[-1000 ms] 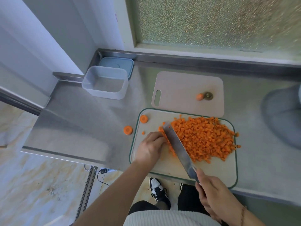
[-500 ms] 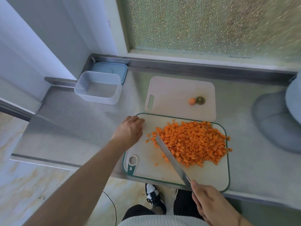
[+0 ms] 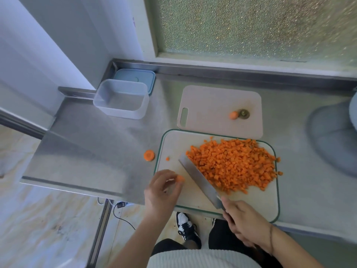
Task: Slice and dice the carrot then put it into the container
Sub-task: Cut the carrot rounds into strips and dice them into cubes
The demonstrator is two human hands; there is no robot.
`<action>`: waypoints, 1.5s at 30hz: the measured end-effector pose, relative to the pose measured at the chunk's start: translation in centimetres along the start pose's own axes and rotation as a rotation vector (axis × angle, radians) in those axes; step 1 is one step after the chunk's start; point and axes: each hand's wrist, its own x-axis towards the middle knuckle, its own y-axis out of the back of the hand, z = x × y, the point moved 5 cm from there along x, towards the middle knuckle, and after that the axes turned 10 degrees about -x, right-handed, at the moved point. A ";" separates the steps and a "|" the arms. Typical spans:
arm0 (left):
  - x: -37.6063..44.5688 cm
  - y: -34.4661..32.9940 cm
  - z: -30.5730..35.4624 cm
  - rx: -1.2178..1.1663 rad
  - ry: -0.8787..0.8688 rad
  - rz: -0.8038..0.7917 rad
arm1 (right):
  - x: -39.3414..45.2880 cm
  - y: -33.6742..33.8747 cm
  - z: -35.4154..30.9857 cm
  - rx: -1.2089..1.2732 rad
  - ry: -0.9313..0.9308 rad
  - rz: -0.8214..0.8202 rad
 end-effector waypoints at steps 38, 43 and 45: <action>0.1 -1.7 -1.3 0.307 -0.527 -0.279 | 0.2 -0.8 1.1 -0.374 0.304 0.177; 0.5 -1.7 -1.2 0.316 -0.544 -0.297 | 0.5 -0.7 -0.1 -0.408 0.236 0.169; 0.7 -1.6 -1.3 0.310 -0.530 -0.281 | 0.9 -0.9 -0.8 -0.425 0.221 0.174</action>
